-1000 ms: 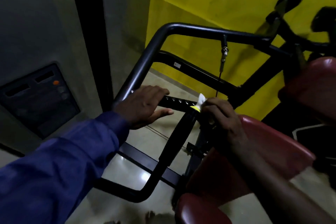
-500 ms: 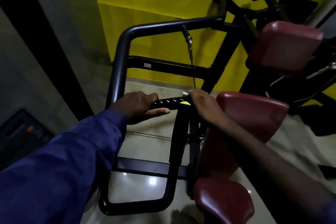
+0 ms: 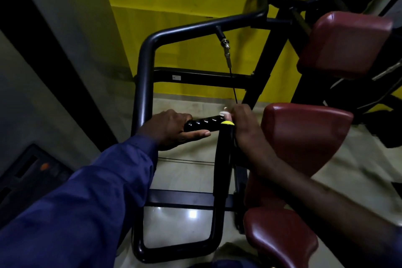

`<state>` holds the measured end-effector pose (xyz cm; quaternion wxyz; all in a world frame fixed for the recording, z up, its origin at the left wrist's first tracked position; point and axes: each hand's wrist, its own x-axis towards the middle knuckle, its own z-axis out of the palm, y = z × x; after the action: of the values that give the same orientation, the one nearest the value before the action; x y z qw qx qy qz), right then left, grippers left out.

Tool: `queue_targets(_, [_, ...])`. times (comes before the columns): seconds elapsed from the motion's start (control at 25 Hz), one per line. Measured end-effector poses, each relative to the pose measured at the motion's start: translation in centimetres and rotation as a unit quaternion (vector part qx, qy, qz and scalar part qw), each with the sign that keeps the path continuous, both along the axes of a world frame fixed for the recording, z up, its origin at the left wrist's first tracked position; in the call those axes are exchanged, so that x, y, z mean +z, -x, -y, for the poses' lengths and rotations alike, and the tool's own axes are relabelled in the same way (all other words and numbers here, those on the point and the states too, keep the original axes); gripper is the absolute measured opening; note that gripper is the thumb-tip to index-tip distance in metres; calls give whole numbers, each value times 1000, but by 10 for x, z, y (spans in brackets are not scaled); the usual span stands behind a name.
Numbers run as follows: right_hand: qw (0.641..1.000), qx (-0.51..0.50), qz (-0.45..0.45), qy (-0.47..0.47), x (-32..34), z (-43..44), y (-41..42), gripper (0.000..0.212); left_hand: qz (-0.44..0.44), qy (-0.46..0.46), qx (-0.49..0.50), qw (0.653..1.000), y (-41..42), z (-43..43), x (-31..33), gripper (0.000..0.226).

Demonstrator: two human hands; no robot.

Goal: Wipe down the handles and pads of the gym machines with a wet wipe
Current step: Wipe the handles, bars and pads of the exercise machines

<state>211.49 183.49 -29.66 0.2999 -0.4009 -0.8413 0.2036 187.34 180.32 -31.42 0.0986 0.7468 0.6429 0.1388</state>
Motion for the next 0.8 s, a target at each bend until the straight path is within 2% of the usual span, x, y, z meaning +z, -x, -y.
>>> queue_targets(0.08, [999,1,-32,-7,-5,4,1,18,-3,1,3,1000,0,1,0,56])
queue_targets(0.12, [1000,-9,-7,-15,-6,-6,3,23,-4,4,9,1000,0,1,0,56])
queue_targets(0.24, [985,-51,-68,151,9,-26,7,40,-14,7,19,1000,-1,1,0,74])
queue_targets(0.28, [978,-69,-88,178,8,-23,5,45,-19,5,23,1000,-1,1,1,77])
queue_targets(0.32, [975,-94,-100,172,3,-13,1,48,-21,3,24,999,-2,2,2,77])
queue_targets(0.44, [965,-147,-194,101,-20,28,-9,38,-27,-2,20,999,-7,4,6,64])
queue_targets(0.56, [964,-84,-246,51,-35,38,-14,45,-33,0,27,999,-10,3,8,66])
queue_targets(0.64, [974,-14,-228,4,-38,24,-16,42,-43,-3,32,999,-8,1,5,80])
queue_targets(0.72, [981,30,-189,-35,-31,-2,-14,31,-56,-20,29,998,-5,0,-1,91])
queue_targets(0.8, [993,65,-84,-42,-17,-31,-12,25,-66,-31,40,997,-5,-2,-6,89])
